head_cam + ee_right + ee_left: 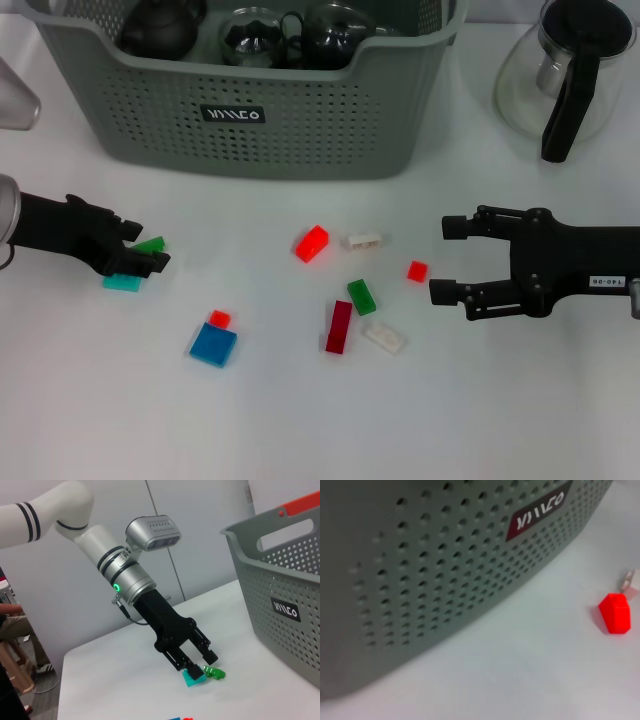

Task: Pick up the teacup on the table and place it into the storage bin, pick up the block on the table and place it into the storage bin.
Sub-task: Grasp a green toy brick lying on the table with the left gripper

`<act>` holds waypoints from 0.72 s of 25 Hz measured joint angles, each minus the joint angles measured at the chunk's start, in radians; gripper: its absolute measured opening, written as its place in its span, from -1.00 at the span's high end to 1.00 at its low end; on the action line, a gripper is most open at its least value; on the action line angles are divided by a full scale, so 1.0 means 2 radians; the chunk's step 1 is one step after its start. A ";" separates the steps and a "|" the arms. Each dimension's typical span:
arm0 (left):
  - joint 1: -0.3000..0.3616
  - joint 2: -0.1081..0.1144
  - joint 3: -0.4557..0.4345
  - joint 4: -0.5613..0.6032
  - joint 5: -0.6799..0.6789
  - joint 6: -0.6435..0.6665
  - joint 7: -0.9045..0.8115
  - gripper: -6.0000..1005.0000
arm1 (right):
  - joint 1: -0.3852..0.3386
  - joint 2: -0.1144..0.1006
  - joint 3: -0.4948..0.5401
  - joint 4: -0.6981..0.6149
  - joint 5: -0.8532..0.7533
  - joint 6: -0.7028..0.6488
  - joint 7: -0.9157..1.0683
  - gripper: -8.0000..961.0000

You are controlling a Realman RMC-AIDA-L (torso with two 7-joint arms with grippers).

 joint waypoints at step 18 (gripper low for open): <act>0.002 -0.008 0.024 0.003 0.001 -0.034 0.004 0.24 | -0.001 0.000 0.003 0.000 0.000 0.001 0.000 -0.99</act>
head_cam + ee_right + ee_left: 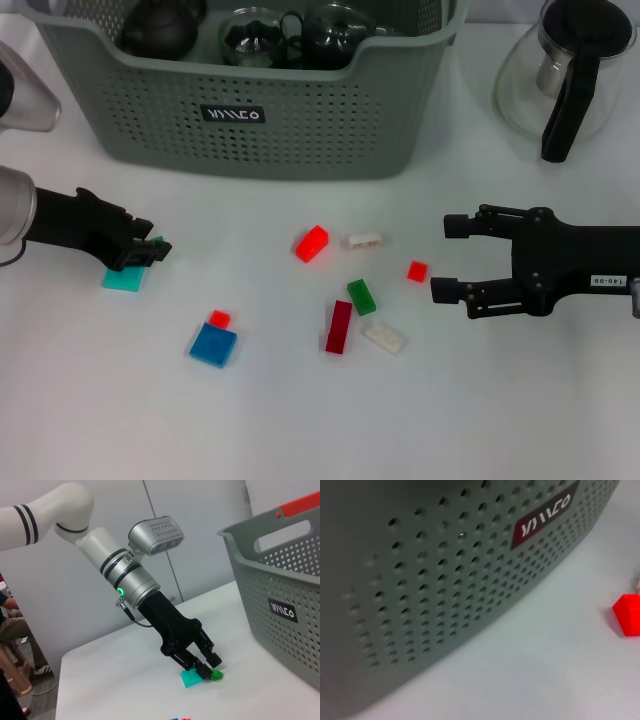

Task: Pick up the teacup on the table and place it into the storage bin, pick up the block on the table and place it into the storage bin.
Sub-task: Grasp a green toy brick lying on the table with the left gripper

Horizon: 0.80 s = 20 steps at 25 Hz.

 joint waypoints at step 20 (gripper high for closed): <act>0.002 -0.011 -0.001 0.016 0.020 -0.006 -0.003 0.23 | -0.001 0.000 0.000 0.000 0.000 0.000 0.000 -0.99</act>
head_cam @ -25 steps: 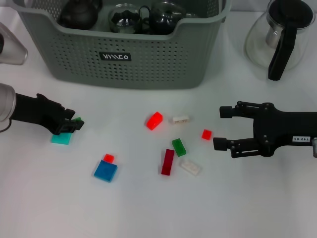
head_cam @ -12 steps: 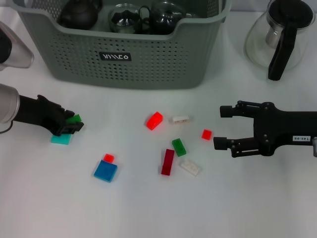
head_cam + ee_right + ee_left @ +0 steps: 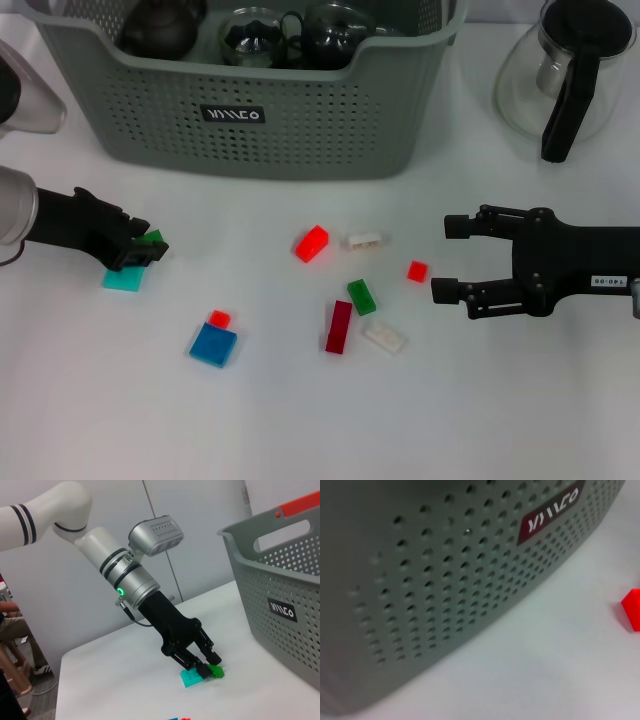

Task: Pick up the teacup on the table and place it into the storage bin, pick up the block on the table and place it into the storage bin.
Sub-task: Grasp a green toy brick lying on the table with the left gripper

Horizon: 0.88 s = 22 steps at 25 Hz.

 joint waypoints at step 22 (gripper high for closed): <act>0.000 -0.002 0.001 -0.010 0.003 -0.015 -0.001 0.23 | -0.003 0.000 0.000 0.001 0.000 -0.001 0.000 -0.99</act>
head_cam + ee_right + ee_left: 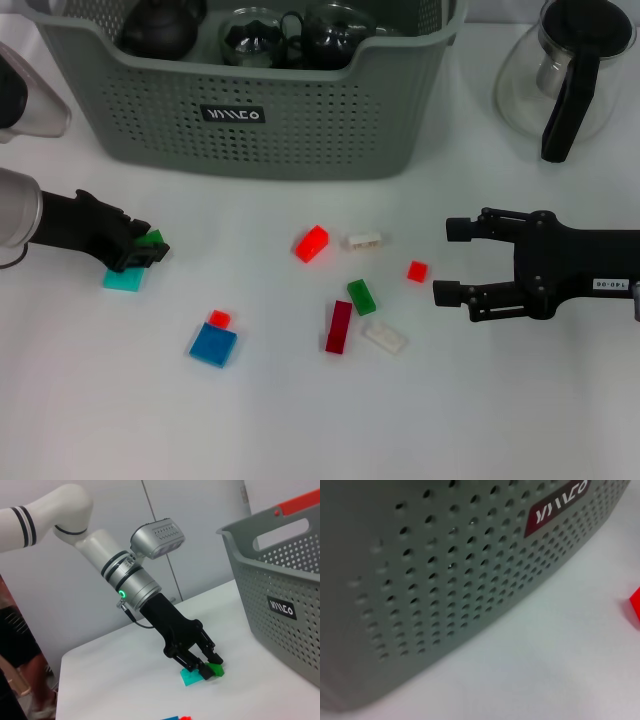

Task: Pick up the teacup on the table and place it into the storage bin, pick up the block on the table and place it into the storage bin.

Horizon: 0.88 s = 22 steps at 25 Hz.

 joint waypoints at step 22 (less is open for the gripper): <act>-0.003 0.002 0.003 -0.005 0.012 -0.008 -0.022 0.67 | 0.002 0.000 0.000 0.000 0.000 0.001 0.000 -0.99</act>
